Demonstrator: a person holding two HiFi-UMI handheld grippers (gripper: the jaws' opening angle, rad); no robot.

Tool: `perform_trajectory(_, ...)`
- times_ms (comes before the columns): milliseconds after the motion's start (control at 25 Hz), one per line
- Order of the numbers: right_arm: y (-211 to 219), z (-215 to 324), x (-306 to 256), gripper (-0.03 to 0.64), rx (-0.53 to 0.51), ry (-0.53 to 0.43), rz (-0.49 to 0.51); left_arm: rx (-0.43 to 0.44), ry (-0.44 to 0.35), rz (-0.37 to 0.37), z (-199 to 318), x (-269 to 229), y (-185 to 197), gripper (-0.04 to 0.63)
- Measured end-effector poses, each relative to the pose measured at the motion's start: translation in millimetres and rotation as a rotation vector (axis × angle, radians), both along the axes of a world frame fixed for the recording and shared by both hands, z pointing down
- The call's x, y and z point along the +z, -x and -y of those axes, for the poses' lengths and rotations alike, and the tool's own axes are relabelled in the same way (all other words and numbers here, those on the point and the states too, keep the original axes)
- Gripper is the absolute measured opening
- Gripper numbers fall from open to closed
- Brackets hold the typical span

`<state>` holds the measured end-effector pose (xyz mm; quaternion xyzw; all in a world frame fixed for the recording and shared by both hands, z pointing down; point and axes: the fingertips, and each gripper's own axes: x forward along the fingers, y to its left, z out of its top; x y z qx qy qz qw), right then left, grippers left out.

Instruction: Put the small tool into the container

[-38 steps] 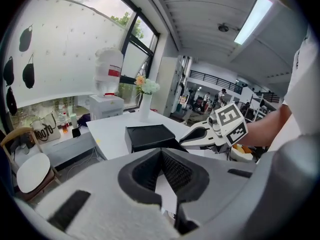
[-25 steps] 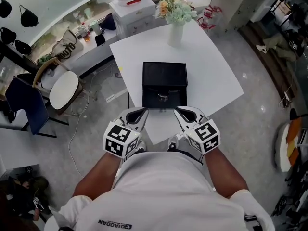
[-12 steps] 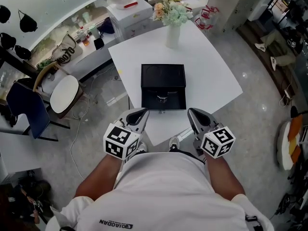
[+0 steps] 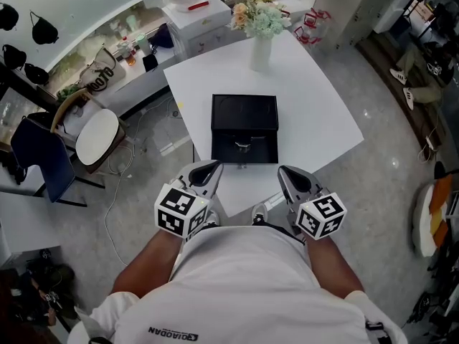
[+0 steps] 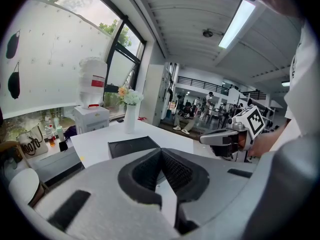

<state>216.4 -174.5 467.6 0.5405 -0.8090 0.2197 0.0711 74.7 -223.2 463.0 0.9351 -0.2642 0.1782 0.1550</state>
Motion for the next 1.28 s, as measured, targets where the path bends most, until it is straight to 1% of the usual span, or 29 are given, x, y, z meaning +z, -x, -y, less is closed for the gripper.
perform_trajectory(800,5.7,-1.4,-2.9,0.005,-0.026,-0.011,-0.015,0.01,0.004,0.0,-5.9,1.0,-5.1,0.009)
perform_trajectory(1280,6.4,-0.7,1.1,0.005,-0.037,0.002,-0.019,0.009,0.002,-0.001,-3.6,-0.6,-5.4,0.009)
